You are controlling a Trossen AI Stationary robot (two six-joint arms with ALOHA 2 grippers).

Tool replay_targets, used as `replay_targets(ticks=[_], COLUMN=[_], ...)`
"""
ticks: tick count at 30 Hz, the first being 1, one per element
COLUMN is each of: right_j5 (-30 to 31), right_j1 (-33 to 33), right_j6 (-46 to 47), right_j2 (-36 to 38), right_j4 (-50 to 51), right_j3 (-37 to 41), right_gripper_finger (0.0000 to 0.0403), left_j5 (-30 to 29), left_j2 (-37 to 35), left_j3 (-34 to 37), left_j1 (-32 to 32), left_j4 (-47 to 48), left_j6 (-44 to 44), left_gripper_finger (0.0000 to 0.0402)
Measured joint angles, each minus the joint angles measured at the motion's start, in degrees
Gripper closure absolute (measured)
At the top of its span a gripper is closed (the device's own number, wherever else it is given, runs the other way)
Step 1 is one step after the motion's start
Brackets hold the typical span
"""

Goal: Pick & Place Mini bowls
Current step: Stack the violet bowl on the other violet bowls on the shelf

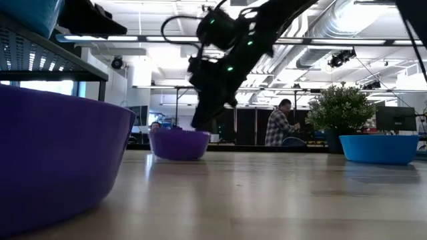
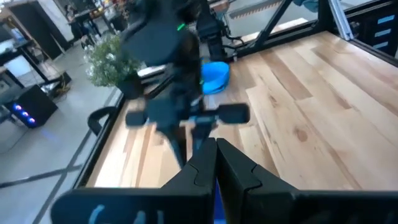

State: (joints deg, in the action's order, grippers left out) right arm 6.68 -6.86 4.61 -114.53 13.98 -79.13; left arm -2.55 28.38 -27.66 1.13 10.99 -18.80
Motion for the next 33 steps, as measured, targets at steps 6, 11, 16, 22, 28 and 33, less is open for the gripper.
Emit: replay_targets(ticks=[6, 11, 16, 22, 28, 33], right_j5=[10.7, 11.5, 14.7, 18.5, 20.0, 20.0], right_j1=[5.0, 9.4, 13.9, 17.2, 18.5, 18.5], right_j6=[-0.8, -1.4, -4.2, -4.7, -5.1, -4.8], right_j2=[11.9, 25.9, 37.2, 45.7, 49.5, 49.7], right_j4=[-9.3, -30.4, -45.8, -58.9, -63.2, -63.3], right_j3=[16.6, 35.3, 50.7, 62.1, 66.3, 66.4], right_gripper_finger=[0.0391, 0.0392, 0.0394, 0.0399, 0.0402, 0.0401], left_j5=[0.0, 0.0, 0.0, 0.0, -0.1, -0.2], left_j2=[3.0, 7.5, 11.7, 18.7, 25.3, 30.3], left_j3=[0.0, 0.0, -0.5, -3.1, -6.5, -10.9], left_j1=[0.0, 0.0, 0.0, 0.0, 0.0, 0.0], left_j4=[-0.8, -5.2, -8.0, -7.7, -7.7, -6.1], left_j6=[0.1, -0.2, -0.2, 0.8, 2.5, 4.2], left_gripper_finger=[0.0399, 0.0399, 0.0399, 0.0399, 0.0399, 0.0399])
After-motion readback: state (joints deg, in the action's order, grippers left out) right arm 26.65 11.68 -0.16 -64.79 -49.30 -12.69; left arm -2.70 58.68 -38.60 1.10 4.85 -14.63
